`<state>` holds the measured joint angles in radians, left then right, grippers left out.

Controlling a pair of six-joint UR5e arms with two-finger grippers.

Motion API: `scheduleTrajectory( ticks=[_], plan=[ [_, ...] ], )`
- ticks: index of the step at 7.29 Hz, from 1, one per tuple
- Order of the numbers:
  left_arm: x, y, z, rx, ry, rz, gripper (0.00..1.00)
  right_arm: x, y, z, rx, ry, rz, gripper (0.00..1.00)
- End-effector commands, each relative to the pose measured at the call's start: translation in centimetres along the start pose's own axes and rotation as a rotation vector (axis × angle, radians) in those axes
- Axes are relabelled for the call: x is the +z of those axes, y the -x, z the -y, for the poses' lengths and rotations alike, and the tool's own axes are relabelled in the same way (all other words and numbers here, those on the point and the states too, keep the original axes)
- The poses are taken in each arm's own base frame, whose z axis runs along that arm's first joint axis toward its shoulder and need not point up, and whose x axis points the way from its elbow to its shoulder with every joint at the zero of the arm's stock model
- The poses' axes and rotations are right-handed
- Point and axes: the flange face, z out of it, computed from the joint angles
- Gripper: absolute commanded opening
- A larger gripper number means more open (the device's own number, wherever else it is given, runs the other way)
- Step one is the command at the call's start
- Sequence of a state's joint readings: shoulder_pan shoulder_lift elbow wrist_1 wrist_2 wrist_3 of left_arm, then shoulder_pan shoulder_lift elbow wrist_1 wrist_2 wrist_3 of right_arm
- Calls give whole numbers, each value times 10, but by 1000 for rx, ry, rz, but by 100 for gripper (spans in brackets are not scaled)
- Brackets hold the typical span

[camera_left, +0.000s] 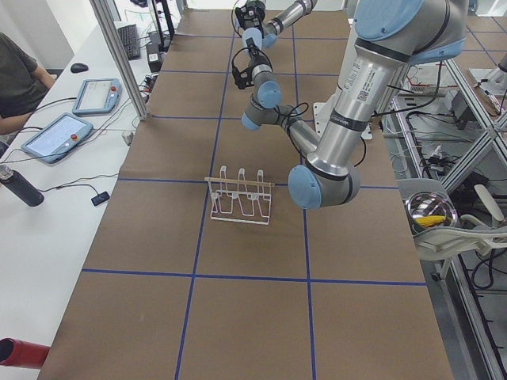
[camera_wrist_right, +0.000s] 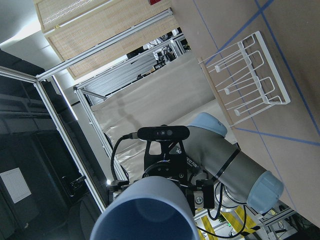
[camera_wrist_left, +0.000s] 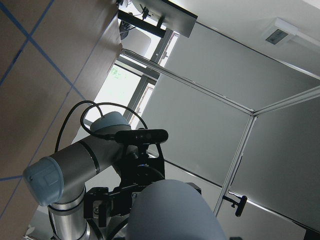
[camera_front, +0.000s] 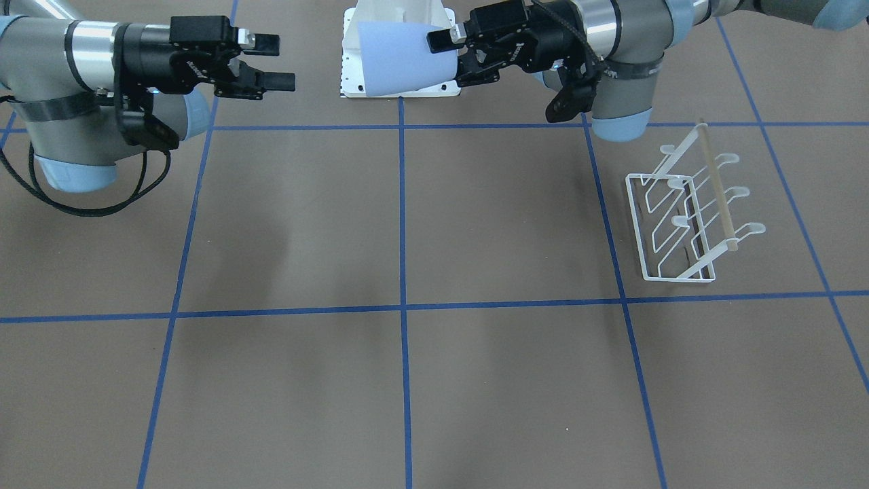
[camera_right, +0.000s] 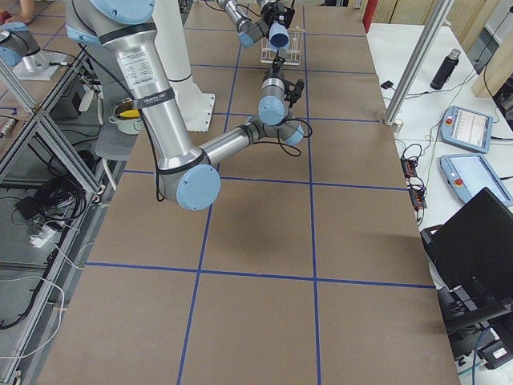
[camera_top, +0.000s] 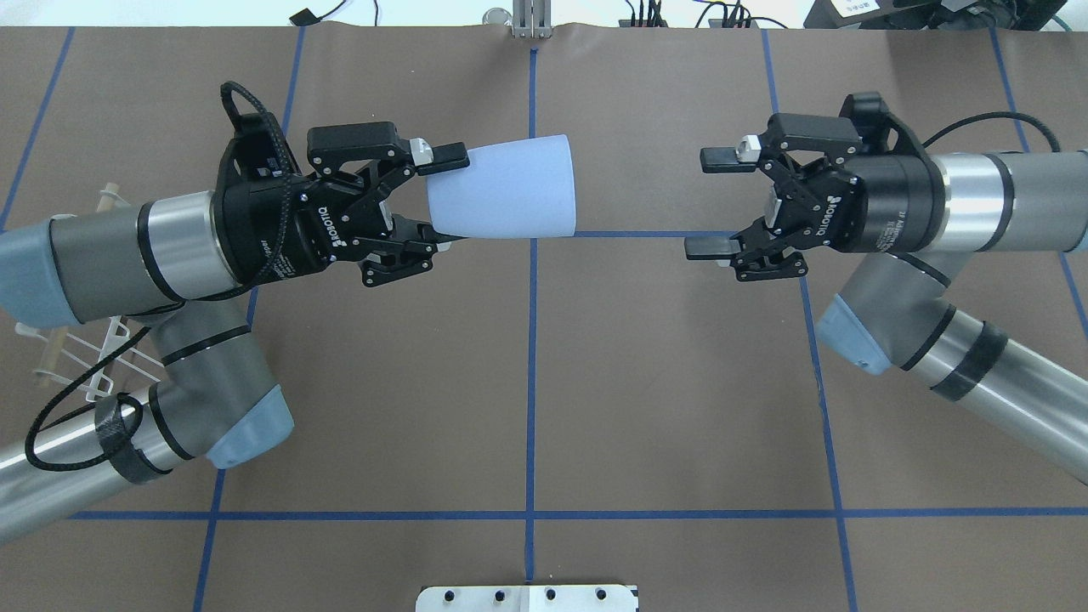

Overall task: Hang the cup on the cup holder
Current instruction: 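Open the right gripper and pull it back while the left gripper holds the cup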

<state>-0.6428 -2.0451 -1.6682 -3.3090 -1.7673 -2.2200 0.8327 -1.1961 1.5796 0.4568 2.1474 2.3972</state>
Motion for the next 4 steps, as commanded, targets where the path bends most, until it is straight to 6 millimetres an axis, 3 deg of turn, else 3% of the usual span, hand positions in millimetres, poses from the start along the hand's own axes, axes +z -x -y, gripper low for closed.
scheduleTrajectory(
  ticks=[1, 2, 3, 4],
  plan=[
    [-24, -17, 55, 173, -156, 147, 0, -66, -34, 15, -254, -90, -151, 100],
    [-33, -35, 82, 249, -178, 297, 0, -83, -34, 32, -348, -133, -263, 100],
    [-63, -56, 112, 329, -190, 408, 0, -101, -37, 47, -462, -174, -369, 100],
    [-108, -67, 140, 367, -219, 505, 0, -139, -60, 50, -553, -212, -491, 100]
  ],
)
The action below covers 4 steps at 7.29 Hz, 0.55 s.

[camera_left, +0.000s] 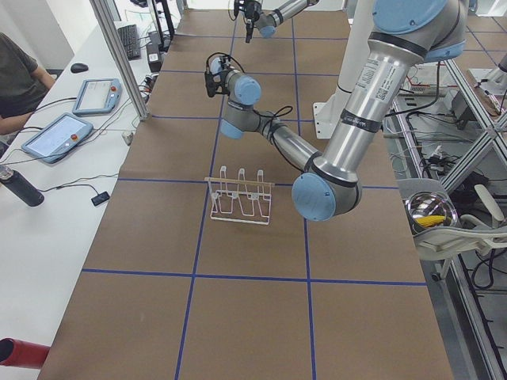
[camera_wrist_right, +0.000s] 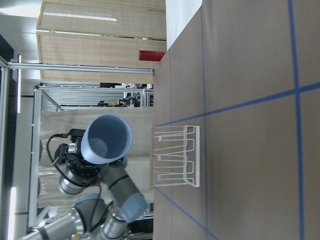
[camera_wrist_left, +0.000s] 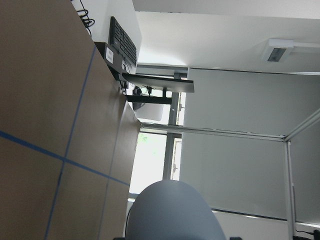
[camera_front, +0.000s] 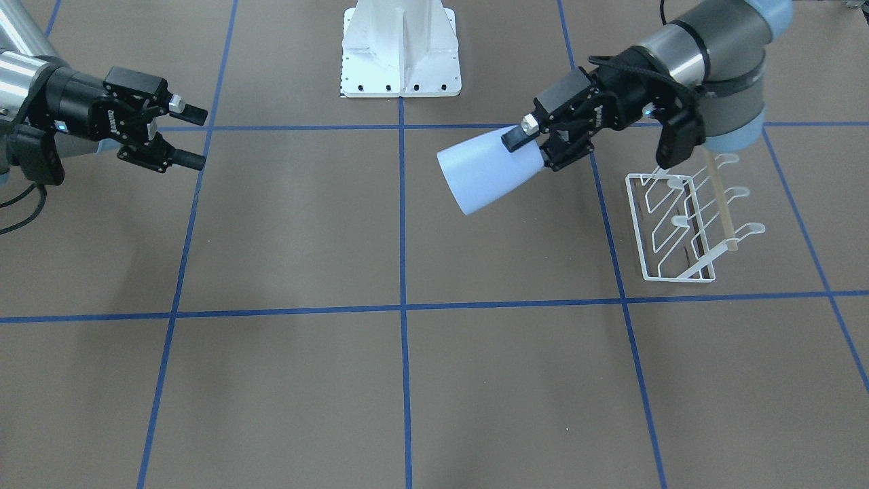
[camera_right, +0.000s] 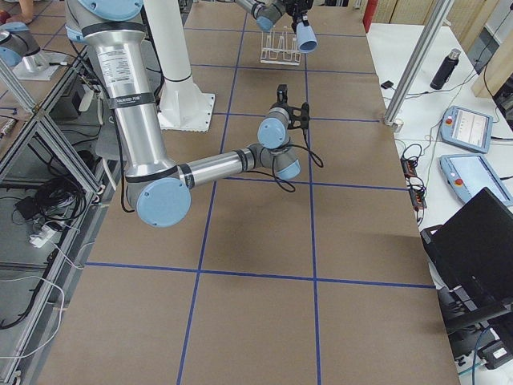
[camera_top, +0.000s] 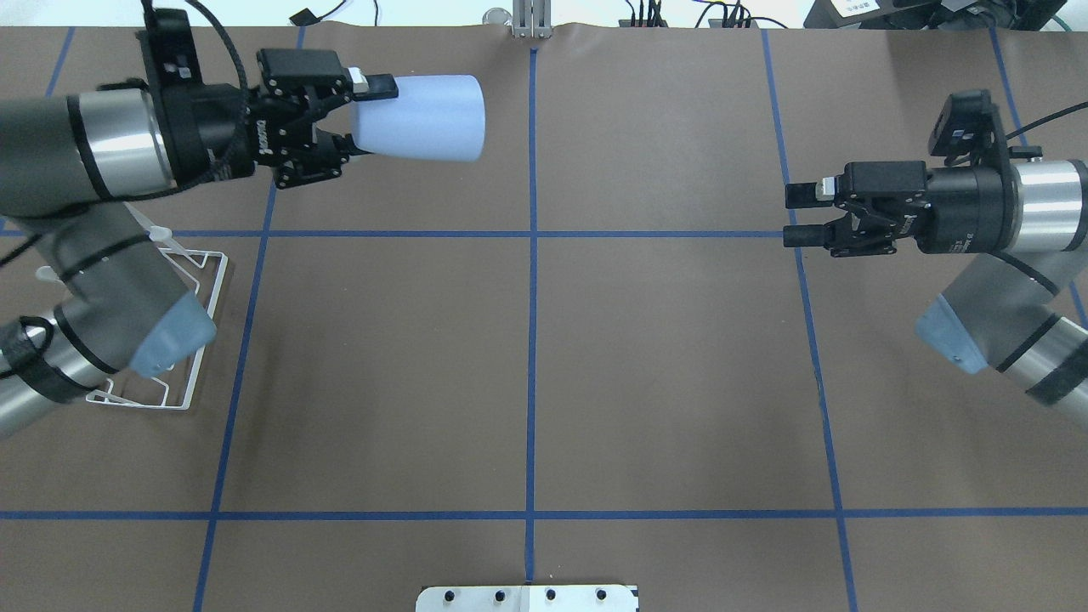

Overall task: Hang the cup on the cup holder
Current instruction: 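Move the cup with the left gripper over the white wire rack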

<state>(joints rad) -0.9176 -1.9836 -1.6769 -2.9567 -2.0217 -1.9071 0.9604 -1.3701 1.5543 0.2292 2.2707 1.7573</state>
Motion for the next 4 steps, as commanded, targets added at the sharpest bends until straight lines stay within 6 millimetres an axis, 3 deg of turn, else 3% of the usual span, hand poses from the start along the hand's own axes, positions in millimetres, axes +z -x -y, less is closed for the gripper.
scheduleTrajectory(
  ticks=[1, 2, 4],
  plan=[
    [-73, 12, 79, 125, -27, 242, 0, -67, -55, 11, -197, -78, -248, 100],
    [-93, -6, 101, 185, -37, 370, 0, -102, -76, 14, -247, -106, -339, 100],
    [-113, -15, 112, 326, -29, 585, 0, -148, -97, 48, -365, -74, -577, 100]
  ],
)
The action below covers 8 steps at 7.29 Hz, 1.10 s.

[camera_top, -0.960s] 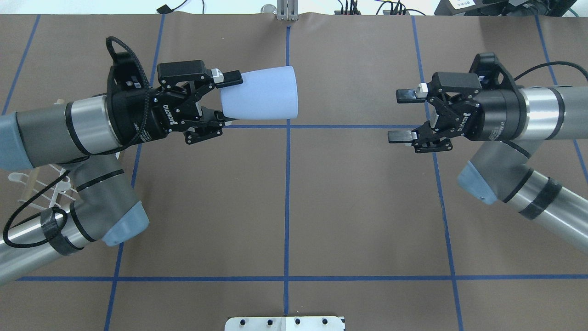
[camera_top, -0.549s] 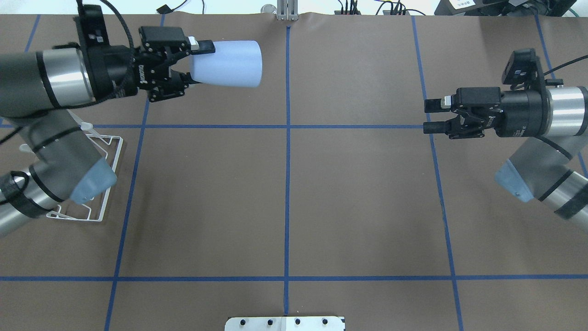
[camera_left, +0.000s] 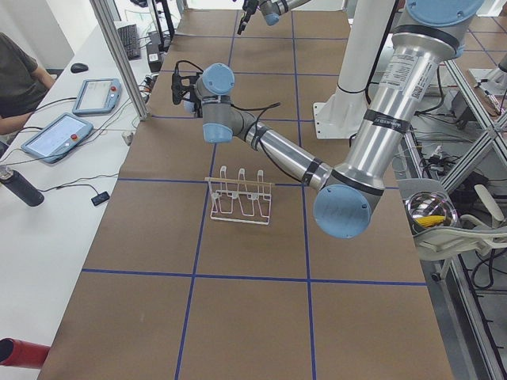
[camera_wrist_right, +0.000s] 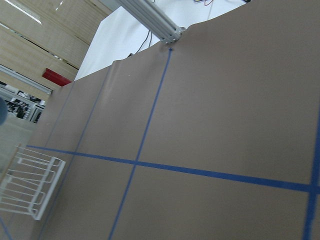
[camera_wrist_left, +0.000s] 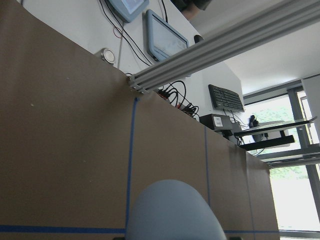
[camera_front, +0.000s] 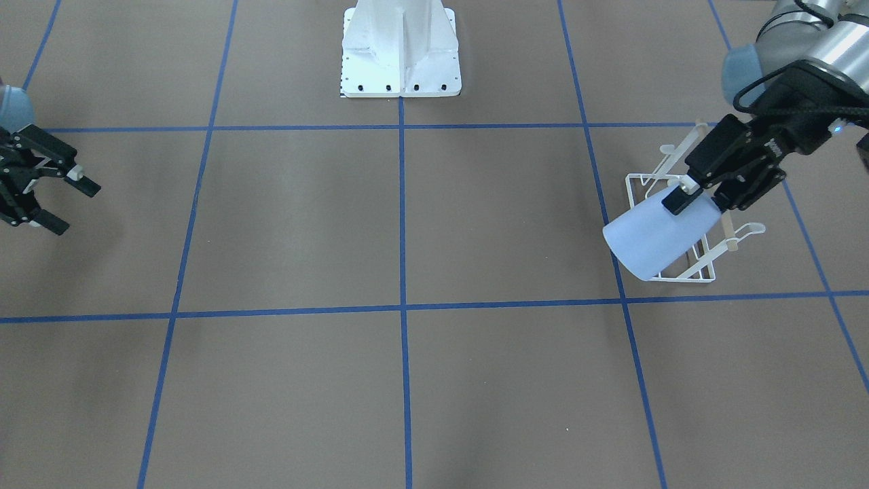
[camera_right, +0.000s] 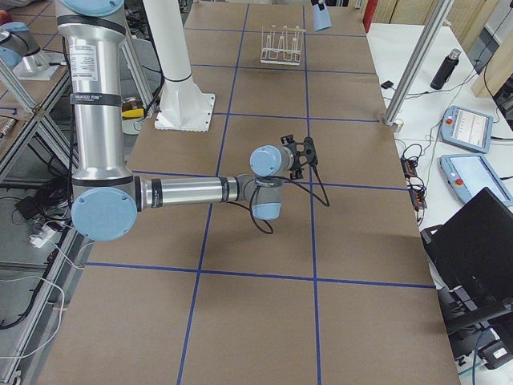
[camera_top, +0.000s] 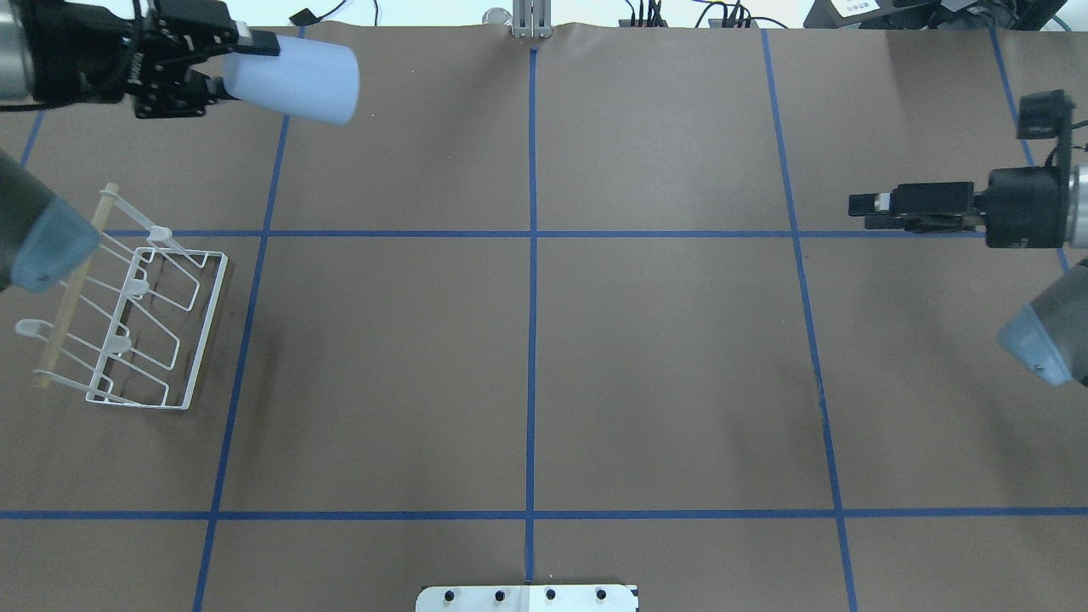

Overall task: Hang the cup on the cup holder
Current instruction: 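Move the cup with the left gripper over the white wire rack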

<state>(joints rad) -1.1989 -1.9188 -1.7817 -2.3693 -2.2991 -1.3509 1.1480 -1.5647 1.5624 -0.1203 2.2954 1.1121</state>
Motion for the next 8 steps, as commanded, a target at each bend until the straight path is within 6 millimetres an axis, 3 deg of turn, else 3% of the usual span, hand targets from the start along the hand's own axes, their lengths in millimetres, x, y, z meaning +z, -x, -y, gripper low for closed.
scheduleTrajectory(
  ticks=[1, 2, 3, 4, 6, 8],
  plan=[
    [-26, 9, 5, 157, 51, 215, 0, -32, -49, 33, -119, 93, -212, 100],
    [-32, 8, -1, 172, 103, 294, 0, -39, -61, 50, -133, 144, -276, 100],
    [-31, 6, -14, 185, 145, 370, 0, -41, -68, 53, -136, 199, -323, 100],
    [-20, 9, -31, 188, 205, 476, 0, -47, -74, 58, -153, 260, -369, 100],
    [13, 12, -53, 185, 303, 629, 0, -65, -55, 67, -175, 389, -435, 100],
    [35, 31, -44, 172, 338, 666, 0, -75, -49, 71, -188, 405, -450, 100]
  ],
)
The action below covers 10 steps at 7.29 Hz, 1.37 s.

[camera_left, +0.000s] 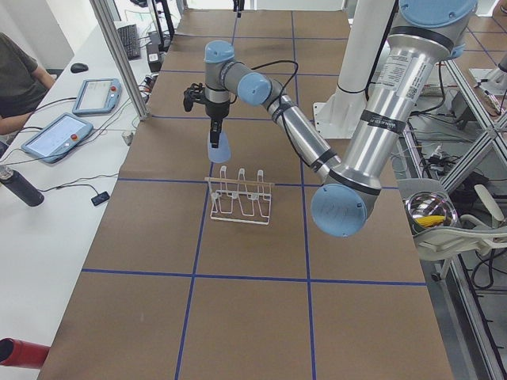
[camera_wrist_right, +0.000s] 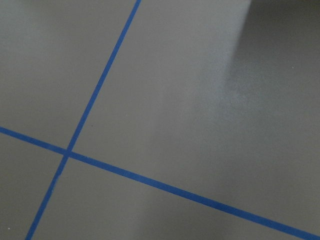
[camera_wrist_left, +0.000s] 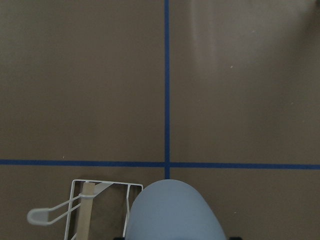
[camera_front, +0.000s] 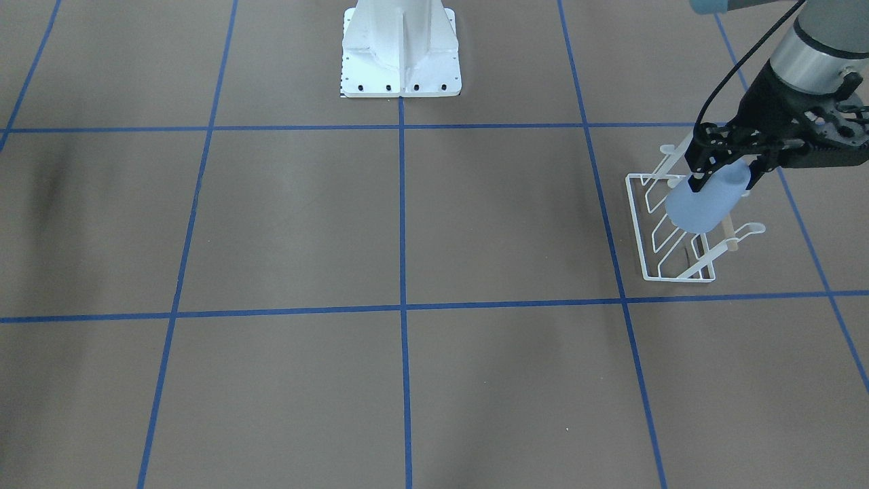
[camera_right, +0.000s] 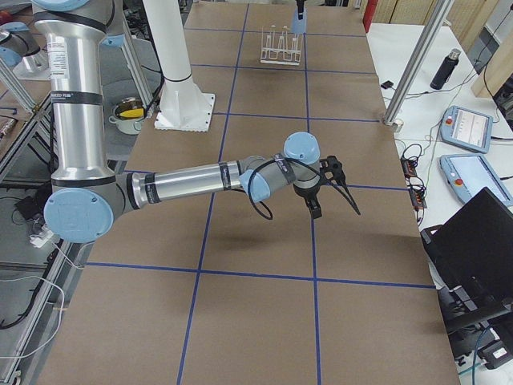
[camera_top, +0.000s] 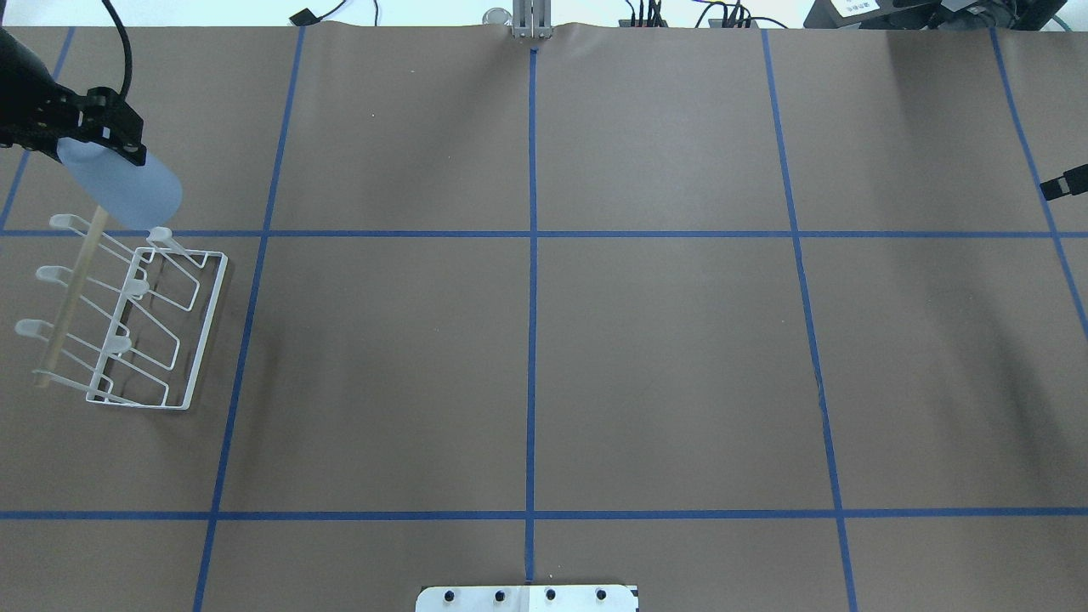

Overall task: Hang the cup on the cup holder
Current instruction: 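Move the cup with the left gripper over the white wire rack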

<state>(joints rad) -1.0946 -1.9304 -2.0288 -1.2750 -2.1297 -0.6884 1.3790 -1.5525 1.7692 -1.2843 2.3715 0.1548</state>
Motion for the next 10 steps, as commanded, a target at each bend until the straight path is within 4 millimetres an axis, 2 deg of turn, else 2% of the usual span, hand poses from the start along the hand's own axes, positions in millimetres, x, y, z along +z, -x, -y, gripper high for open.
scheduleTrajectory(
  ticks=[1, 7, 10],
  plan=[
    [24, 2, 10, -10, 46, 29, 0, -7, 2, -1, -9, 17, -8, 100],
    [48, -2, 6, -7, 106, -2, 0, -7, 4, 0, 0, 18, 2, 100],
    [70, 5, 16, 2, 102, -15, 0, -8, 6, 1, -3, 17, 5, 100]
  ],
)
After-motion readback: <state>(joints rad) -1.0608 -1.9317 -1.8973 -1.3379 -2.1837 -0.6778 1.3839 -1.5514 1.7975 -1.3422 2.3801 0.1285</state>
